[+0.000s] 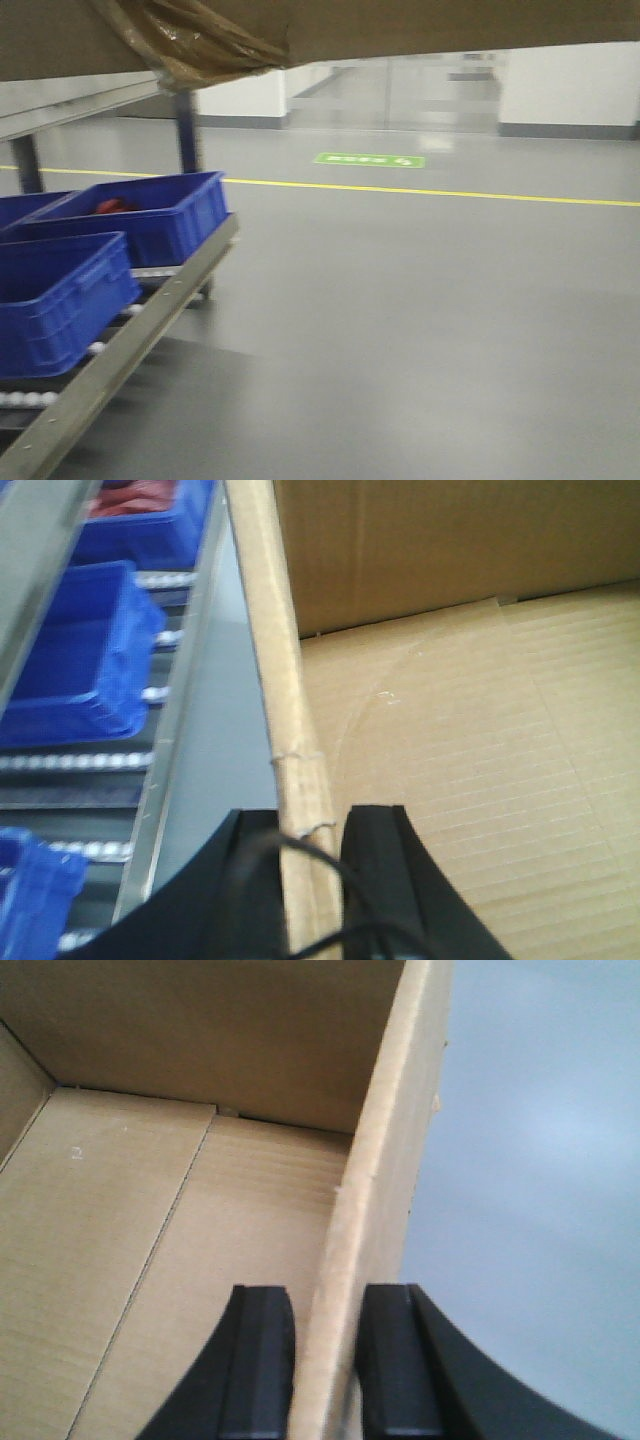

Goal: Grab carton from right shelf to conveyor
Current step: 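Hold the carton with both grippers while the base drives away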

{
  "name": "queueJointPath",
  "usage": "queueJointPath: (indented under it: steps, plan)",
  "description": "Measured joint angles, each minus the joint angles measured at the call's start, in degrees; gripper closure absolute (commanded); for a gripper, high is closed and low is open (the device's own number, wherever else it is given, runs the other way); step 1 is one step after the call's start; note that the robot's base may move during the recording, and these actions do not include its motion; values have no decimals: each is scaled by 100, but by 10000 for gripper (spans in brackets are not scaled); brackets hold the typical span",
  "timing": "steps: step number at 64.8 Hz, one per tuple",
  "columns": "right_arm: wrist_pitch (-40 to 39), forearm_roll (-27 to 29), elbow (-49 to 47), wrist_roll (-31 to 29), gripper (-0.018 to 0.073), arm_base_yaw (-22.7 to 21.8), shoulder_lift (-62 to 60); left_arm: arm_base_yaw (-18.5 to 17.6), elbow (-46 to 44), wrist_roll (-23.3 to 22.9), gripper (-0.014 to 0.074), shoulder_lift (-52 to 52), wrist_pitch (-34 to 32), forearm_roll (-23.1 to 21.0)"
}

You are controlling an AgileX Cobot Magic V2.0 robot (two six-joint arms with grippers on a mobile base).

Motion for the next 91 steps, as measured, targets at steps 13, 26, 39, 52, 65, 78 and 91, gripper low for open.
queueJointPath:
  steps: [13, 26, 39, 52, 65, 78, 91]
  plan:
    - [0, 0, 0, 0, 625, 0, 0, 0, 0, 0, 604, 0, 0, 0]
    - [0, 0, 0, 0, 625, 0, 0, 0, 0, 0, 604, 0, 0, 0]
    - [0, 0, 0, 0, 625, 0, 0, 0, 0, 0, 604, 0, 0, 0]
    - [0, 0, 0, 0, 625, 0, 0, 0, 0, 0, 604, 0, 0, 0]
    - [0, 0, 0, 0, 625, 0, 0, 0, 0, 0, 604, 0, 0, 0]
    - [0, 0, 0, 0, 625, 0, 0, 0, 0, 0, 604, 0, 0, 0]
    - [0, 0, 0, 0, 625, 0, 0, 0, 0, 0, 604, 0, 0, 0]
